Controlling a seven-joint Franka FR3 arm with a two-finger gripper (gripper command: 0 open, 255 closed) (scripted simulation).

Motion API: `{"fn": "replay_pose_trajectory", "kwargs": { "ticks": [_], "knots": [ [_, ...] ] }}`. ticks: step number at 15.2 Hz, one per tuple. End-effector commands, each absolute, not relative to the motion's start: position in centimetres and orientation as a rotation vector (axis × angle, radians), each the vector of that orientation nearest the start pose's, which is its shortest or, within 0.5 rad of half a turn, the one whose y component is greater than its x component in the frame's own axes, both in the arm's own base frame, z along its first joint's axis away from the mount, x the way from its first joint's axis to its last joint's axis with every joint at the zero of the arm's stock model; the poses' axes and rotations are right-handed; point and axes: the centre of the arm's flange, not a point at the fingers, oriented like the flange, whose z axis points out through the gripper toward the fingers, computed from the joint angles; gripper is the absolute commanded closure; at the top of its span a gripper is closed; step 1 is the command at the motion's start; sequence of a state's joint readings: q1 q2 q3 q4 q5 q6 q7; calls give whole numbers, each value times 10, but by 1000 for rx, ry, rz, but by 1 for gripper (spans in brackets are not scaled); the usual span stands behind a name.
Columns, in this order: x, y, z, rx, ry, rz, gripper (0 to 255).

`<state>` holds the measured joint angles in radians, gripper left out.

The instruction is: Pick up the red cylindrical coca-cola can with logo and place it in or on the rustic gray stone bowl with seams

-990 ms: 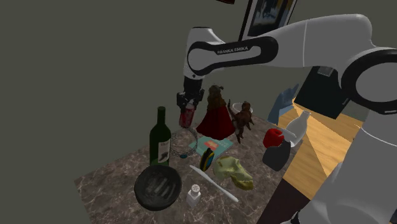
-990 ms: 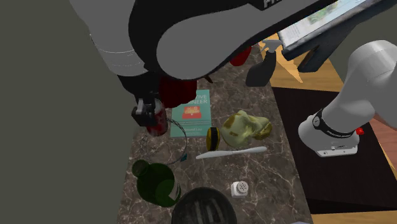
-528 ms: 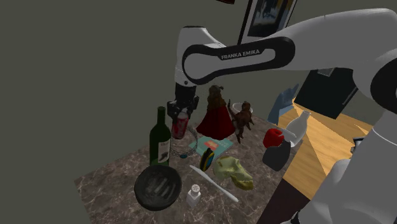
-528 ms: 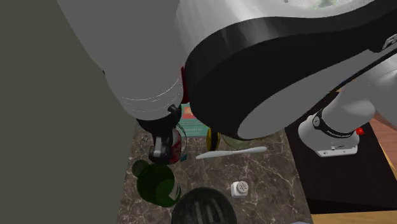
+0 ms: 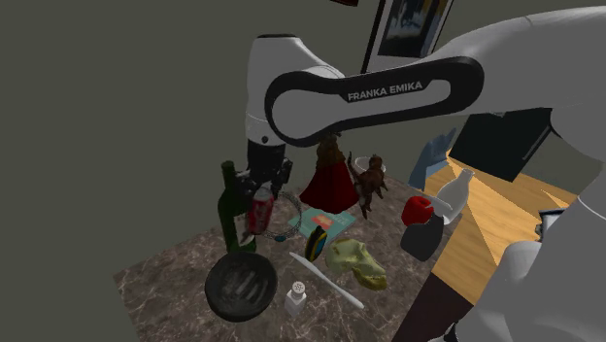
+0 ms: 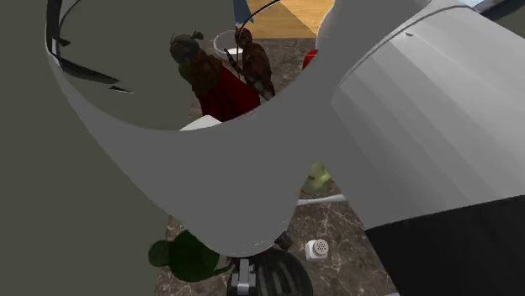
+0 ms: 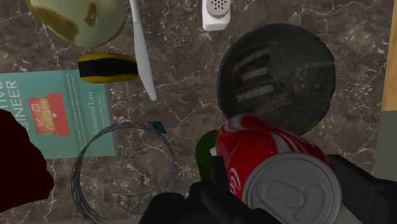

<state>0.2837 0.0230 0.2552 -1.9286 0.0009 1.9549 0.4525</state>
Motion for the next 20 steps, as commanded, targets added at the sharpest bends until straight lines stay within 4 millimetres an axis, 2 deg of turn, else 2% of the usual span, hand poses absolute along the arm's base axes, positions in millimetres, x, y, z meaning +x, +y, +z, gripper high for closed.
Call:
{"fn": "replay_pose_trajectory", "kwargs": {
  "ticks": [1,5,20],
  "knots": [
    [466,313,478,-3131,-133,-1,255],
    [438,352,482,-3131,-133,-1,255],
    [438,352,403,-3131,-133,-1,255]
  ]
}}
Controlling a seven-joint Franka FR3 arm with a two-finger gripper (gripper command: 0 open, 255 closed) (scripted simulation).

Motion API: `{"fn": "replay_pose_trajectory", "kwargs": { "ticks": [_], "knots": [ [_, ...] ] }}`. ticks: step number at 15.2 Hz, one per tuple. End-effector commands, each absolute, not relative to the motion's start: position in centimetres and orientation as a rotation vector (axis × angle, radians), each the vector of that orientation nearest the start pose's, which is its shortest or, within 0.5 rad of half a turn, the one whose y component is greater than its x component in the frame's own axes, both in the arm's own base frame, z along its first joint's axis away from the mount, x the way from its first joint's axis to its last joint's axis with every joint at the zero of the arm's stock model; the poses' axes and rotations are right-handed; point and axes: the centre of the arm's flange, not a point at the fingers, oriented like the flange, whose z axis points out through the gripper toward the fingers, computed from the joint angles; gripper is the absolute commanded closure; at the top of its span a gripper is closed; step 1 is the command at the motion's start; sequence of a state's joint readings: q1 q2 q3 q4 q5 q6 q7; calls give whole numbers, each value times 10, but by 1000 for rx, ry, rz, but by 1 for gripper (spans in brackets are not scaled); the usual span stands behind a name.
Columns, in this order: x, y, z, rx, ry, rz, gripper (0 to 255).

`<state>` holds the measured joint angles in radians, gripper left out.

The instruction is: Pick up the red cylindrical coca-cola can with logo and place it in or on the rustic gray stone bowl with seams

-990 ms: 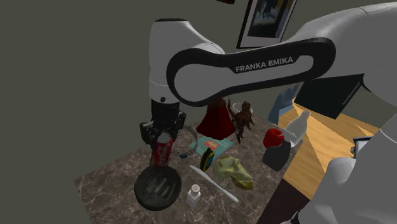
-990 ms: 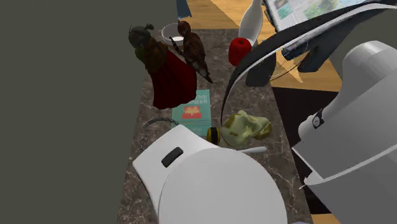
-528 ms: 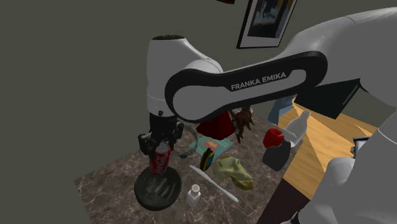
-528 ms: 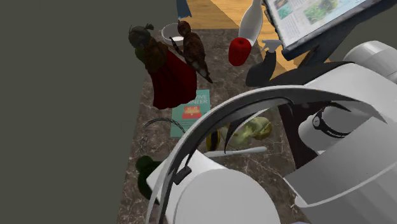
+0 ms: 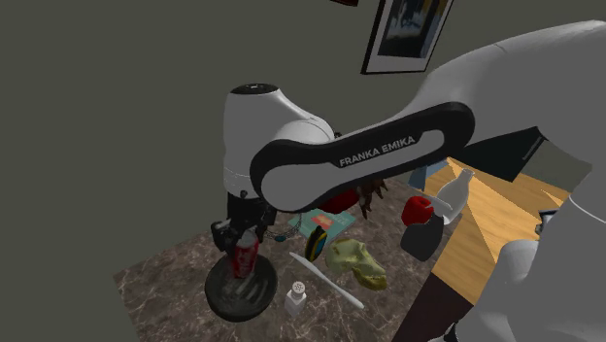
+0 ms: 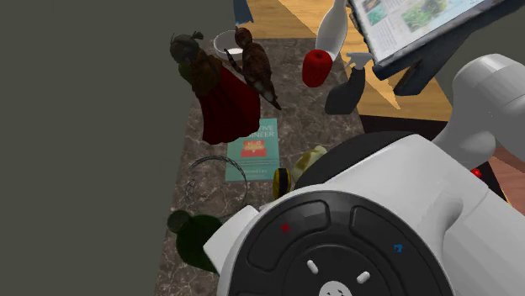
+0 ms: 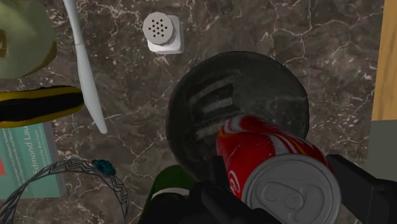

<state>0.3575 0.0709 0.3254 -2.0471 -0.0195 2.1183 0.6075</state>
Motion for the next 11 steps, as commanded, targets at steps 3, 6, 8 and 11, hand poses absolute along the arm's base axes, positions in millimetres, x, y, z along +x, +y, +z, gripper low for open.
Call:
{"fn": "replay_pose_trajectory", "kwargs": {
  "ticks": [3,6,8,11],
  "knots": [
    [438,352,387,-3131,-133,-1,255],
    [438,352,375,-3131,-133,-1,255],
    [438,352,375,-3131,-133,-1,255],
    [438,352,375,-3131,-133,-1,255]
  ]
}}
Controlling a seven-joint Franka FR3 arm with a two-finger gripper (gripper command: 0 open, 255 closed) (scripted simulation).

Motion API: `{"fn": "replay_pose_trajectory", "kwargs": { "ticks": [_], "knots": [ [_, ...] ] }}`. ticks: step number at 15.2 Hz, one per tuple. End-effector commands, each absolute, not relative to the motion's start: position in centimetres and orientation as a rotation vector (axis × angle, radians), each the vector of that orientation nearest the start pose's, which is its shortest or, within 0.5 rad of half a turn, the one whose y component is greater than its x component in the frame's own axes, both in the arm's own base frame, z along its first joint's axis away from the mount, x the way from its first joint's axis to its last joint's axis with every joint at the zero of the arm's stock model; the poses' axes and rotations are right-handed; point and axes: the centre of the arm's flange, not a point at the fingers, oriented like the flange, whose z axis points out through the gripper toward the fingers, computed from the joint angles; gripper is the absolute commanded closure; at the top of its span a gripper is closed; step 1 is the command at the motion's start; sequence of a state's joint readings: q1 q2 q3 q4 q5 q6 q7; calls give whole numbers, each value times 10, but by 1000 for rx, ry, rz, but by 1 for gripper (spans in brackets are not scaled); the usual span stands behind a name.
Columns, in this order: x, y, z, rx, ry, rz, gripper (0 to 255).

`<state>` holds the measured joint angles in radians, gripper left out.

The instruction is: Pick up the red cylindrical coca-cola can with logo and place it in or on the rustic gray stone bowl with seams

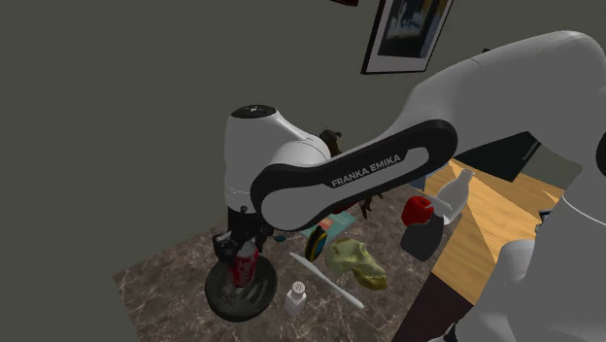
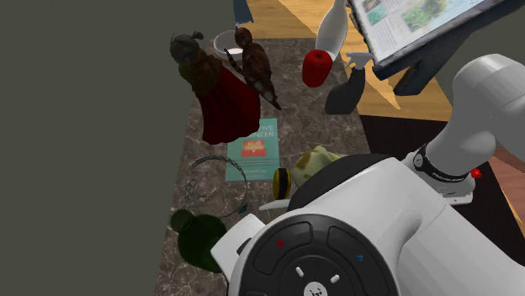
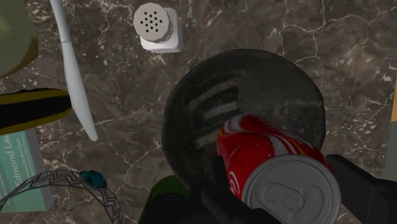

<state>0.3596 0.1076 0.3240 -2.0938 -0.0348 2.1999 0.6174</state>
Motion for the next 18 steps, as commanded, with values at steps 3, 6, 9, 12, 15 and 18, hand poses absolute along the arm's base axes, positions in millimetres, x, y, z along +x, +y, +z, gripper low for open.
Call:
{"fn": "replay_pose_trajectory", "kwargs": {
  "ticks": [3,6,9,12,15,18],
  "knots": [
    [438,352,375,-3131,-133,-1,0],
    [438,352,375,-3131,-133,-1,0],
    [438,352,388,-3131,-133,-1,0],
    [438,352,425,-3131,-133,-1,0],
    [438,352,425,-3131,-133,-1,0],
    [438,352,425,-3131,-133,-1,0]
  ]
}}
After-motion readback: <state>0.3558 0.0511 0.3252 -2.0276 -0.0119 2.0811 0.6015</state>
